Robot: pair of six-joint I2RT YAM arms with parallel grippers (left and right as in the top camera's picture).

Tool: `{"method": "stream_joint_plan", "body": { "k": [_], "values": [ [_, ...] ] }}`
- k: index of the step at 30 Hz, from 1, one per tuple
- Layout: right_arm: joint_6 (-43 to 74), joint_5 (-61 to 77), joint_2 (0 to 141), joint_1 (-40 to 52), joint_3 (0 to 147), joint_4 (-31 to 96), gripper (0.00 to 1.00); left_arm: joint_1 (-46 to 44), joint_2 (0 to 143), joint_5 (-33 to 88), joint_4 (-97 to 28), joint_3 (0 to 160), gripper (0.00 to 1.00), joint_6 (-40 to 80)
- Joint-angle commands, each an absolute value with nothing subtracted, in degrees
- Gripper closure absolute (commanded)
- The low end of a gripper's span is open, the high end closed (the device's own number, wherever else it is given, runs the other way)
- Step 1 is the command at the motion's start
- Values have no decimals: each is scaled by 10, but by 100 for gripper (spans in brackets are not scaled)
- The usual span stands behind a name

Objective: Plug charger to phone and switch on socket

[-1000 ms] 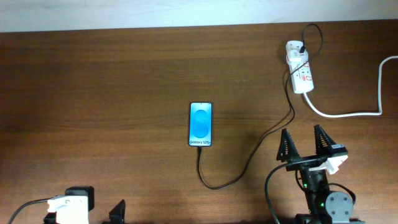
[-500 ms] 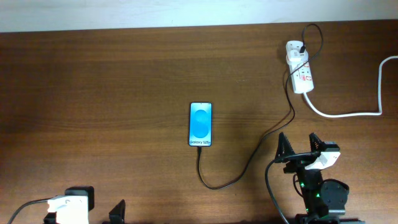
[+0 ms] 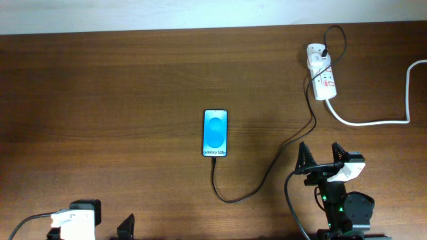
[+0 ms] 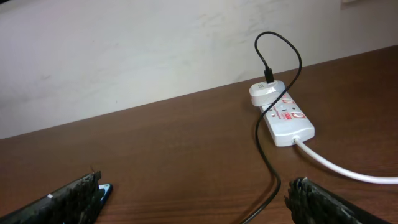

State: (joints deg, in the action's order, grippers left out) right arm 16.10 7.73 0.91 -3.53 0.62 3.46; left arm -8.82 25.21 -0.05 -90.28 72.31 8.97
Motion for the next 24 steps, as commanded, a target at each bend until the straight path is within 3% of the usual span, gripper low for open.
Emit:
{"method": "stream_joint_plan", "body": {
  "k": [1, 15, 24],
  "values": [
    [161, 70, 3, -31, 3, 39, 2, -88, 249, -2, -903, 722, 1, 87],
    [161, 70, 3, -31, 3, 39, 2, -88, 249, -12, -899, 722, 1, 87],
    [161, 70, 3, -31, 3, 39, 2, -72, 227, -13, -715, 609, 1, 77]
  ]
}}
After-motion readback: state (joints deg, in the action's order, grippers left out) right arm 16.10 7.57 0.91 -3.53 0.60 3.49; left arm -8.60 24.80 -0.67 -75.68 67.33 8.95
